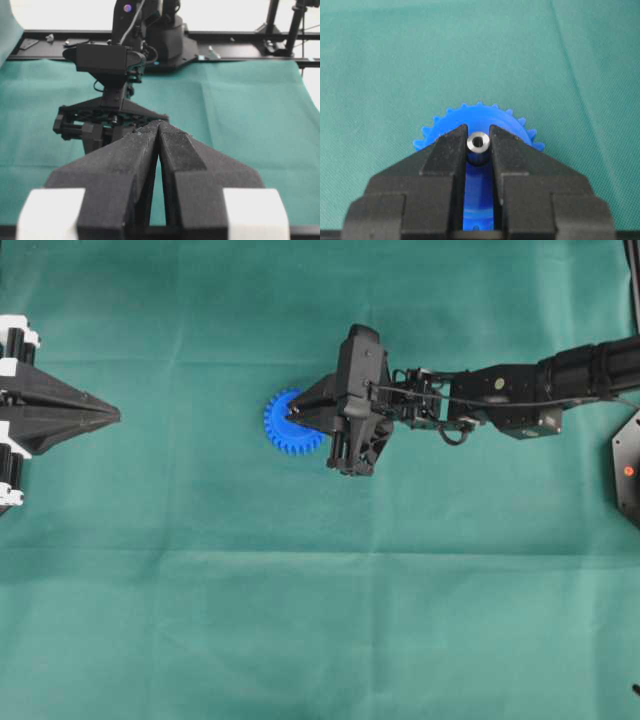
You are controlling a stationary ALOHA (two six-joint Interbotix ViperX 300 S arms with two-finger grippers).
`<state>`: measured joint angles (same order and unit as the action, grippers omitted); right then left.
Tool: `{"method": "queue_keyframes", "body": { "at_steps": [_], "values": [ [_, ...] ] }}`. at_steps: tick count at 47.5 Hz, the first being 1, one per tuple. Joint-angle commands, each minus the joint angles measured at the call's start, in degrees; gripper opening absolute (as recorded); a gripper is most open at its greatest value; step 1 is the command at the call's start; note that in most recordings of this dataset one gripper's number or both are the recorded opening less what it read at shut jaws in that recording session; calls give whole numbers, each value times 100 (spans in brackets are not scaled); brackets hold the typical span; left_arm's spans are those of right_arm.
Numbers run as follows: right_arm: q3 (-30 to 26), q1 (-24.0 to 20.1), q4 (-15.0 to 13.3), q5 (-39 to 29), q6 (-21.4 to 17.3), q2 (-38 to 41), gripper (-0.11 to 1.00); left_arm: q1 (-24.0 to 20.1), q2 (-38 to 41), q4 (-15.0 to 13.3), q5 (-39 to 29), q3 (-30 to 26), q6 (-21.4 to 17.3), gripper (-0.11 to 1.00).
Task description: Insert the shaft placed at a random location into the center hole of the medium gear at another random location.
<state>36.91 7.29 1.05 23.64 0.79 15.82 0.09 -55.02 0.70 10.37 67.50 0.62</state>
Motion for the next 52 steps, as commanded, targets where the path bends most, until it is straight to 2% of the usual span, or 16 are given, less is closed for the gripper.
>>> {"method": "queue_keyframes", "body": {
  "at_steps": [1, 5, 7, 17, 19, 27, 52],
  "values": [
    [-88, 18, 18, -9, -9, -70, 14, -18, 44, 9, 35, -62, 0, 0],
    [-88, 26, 26, -9, -9, -88, 15, -18, 44, 18, 44, -62, 0, 0],
    [-88, 18, 35, -18, -9, -123, 19, -9, 44, 9, 44, -62, 0, 0],
    [-44, -9, 35, -185, -9, -413, 77, -9, 44, 9, 35, -53, 0, 0],
    [-35, -18, 26, -211, -9, -483, 85, -18, 44, 9, 35, -53, 0, 0],
    [53, -35, 35, -396, -9, -826, 72, -18, 44, 9, 44, -53, 0, 0],
    [281, -44, 26, -949, -9, -1784, 74, -18, 44, 9, 35, -44, 0, 0]
  ]
}}
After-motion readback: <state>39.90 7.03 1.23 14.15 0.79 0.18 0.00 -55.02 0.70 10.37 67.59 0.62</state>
